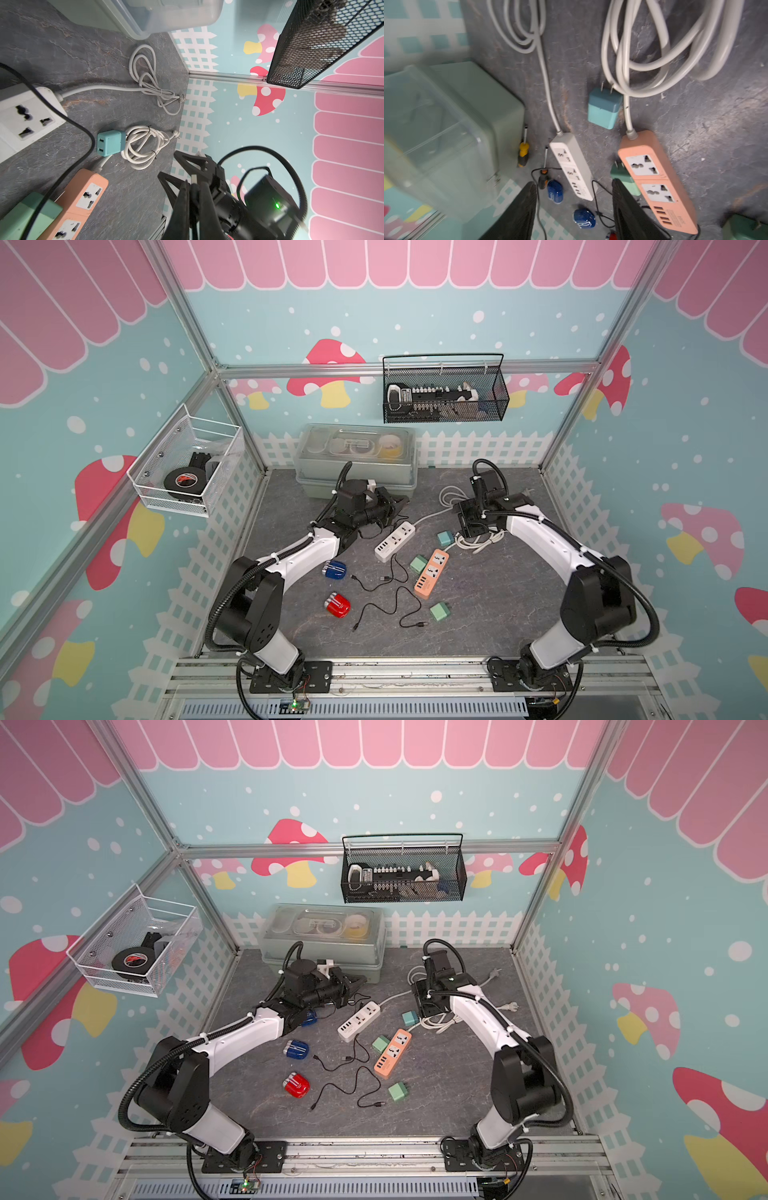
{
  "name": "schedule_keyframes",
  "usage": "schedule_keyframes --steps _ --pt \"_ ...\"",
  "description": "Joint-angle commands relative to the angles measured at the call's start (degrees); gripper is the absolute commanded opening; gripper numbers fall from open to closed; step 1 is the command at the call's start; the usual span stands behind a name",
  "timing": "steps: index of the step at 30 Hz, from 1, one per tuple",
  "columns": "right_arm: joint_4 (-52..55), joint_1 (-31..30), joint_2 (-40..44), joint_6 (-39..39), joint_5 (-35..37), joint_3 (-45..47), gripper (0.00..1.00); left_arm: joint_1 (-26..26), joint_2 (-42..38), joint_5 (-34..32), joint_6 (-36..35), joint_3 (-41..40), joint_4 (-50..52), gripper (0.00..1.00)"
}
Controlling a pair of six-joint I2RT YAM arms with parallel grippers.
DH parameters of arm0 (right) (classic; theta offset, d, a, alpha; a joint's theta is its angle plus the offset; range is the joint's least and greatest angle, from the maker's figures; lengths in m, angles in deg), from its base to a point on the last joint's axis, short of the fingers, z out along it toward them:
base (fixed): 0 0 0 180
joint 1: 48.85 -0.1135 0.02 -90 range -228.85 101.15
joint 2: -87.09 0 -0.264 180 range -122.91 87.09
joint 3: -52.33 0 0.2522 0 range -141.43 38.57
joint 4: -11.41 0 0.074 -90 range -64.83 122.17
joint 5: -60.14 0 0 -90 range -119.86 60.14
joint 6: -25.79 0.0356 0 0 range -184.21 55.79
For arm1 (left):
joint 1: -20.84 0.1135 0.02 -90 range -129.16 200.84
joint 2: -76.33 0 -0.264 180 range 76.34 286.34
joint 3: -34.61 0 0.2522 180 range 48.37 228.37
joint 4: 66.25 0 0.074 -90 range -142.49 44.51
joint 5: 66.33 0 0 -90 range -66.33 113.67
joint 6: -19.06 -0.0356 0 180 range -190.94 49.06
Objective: Charge the electric shaver
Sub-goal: Pick up the charging cable from the center of the board, then pick up the plug from the center of the board.
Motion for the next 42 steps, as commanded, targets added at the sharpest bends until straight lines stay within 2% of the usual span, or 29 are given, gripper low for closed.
schedule_keyframes --steps 1,7,14,19,34,42 --pt "7.3 -0.2 -5.1 -1.0 1.8 -5.5 0.57 0.1 -2.6 -1.7 0.3 -1.5 -0.6 0.00" --pt "8.6 -0.2 -15.1 1.7 0.0 -11.7 0.63 0.1 -3.8 -1.5 0.3 -2.7 0.2 0.00" --pt "8.4 -0.4 -19.3 5.0 -1.6 -12.1 0.68 0.1 -4.1 -1.1 0.5 -3.1 0.3 0.00" --pt "7.3 -0.4 -21.3 6.5 -2.1 -12.0 0.68 0.1 -3.8 -0.9 0.7 -2.8 0.4 0.00" --pt "7.2 -0.4 -25.9 7.5 -0.6 -13.5 0.59 0.1 -3.5 -1.0 0.8 -1.9 0.9 0.00" --pt "7.9 -0.4 -26.6 7.2 -0.1 -12.3 0.49 0.1 -3.3 -0.9 0.9 -1.3 0.7 0.00"
